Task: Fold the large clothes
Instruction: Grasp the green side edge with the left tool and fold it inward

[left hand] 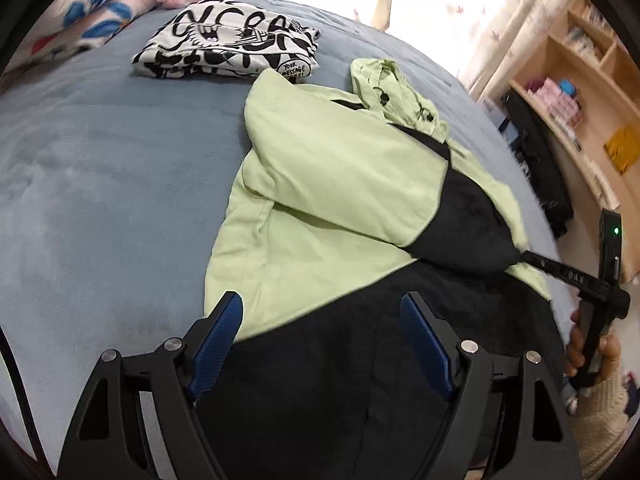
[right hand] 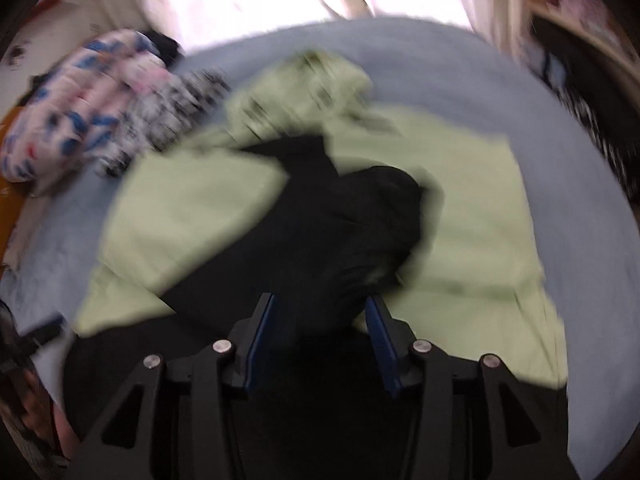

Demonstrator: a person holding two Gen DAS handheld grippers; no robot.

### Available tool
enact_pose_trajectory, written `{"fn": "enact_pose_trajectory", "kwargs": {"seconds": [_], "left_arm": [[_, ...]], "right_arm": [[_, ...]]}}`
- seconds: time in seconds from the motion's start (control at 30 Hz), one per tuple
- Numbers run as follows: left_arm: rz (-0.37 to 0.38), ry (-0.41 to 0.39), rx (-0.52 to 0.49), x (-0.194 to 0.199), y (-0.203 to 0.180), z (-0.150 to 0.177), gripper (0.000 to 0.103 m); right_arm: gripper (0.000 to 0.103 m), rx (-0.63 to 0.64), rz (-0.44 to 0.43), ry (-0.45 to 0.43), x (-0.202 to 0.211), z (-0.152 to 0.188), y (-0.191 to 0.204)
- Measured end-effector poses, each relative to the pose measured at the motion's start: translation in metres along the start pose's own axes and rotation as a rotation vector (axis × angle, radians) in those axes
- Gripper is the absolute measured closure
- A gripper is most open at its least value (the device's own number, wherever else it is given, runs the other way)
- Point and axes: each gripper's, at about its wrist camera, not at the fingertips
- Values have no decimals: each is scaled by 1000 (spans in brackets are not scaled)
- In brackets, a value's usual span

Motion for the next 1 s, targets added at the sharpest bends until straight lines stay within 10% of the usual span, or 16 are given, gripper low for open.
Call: {"fn": "enact_pose_trajectory", "kwargs": {"seconds": [0.7,0.77,0.8,0.83,1.0], "left_arm": [[-120,114,-14,-147,30,-159,23],[-120,91,-39,-152,25,-161,44],[-108,85,-47,-152,23,-161,81],[-103,80,-46,-152,21,-162,91],[-130,-52,-49,-128,11,-162,97]], "right_arm": [[46,-127,-64,18,-84,-57,-74],[72,-95,-69,18,-84,-56,-68],[73,-86,-68,17,-82,-55,-67],[74,-65,-40,2,-78,-56,-62],[77,24,53,-154,-44,-81,-39]]}}
Point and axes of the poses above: each gripper's, at about its wrist camera, not at the fingertips, and x roughly against the way its jaws point, y to its left, z to its underside, and after that the axes turned 6 degrees about x, right-handed
